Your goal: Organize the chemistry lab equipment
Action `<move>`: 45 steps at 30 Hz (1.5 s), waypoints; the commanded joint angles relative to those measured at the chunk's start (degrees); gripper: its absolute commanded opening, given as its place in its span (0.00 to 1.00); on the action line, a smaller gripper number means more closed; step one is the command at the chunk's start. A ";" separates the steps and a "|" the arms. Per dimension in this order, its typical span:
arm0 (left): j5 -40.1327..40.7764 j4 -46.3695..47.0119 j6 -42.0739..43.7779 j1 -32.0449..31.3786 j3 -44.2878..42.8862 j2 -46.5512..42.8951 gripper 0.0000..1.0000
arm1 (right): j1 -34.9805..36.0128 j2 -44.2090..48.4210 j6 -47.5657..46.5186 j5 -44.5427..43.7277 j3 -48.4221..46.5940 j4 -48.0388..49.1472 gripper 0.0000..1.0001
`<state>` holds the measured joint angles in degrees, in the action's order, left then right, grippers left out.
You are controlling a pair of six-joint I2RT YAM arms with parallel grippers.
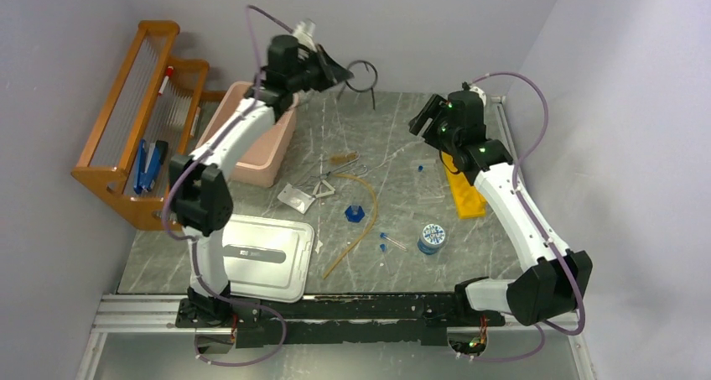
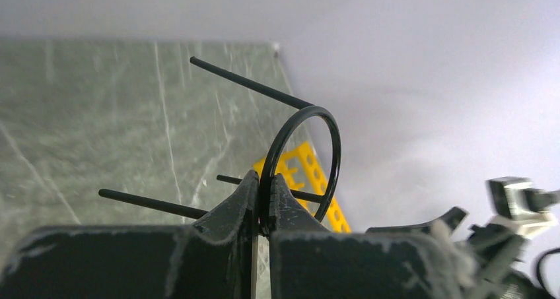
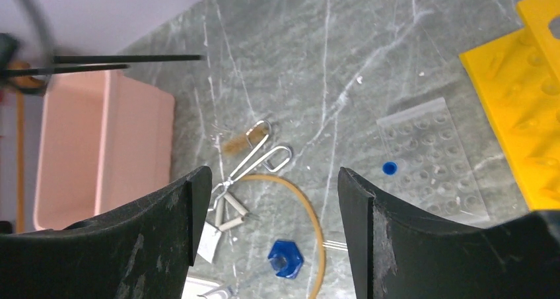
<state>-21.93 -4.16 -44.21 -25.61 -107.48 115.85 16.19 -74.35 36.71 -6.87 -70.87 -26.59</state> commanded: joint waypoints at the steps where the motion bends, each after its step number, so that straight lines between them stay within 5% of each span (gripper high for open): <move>1: -1.09 0.13 1.21 5.66 1.06 -9.64 0.05 | -0.18 0.25 2.22 1.00 -1.15 3.37 0.73; 11: 10.49 -16.07 9.59 18.62 8.51 -24.20 0.05 | 1.20 -4.53 3.84 5.23 -0.40 7.47 0.69; 21: 6.81 -11.81 7.08 26.89 23.13 -25.70 0.05 | 4.70 -9.04 2.95 6.01 -1.61 8.74 0.68; 29: 7.35 -4.96 5.32 27.14 25.47 -18.91 0.05 | 6.27 -10.88 3.40 6.00 -1.77 9.62 0.68; 38: 4.40 7.12 -3.13 24.88 25.27 -9.19 0.05 | 6.45 -13.11 2.80 5.13 -4.70 7.73 0.68; 45: 10.03 8.99 -13.73 20.21 26.14 -6.69 0.05 | 7.07 -14.00 4.05 4.68 -4.62 7.37 0.68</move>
<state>-14.24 -1.89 -50.09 -2.37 -81.34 109.47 22.61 -87.26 40.10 -1.06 -74.26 -18.65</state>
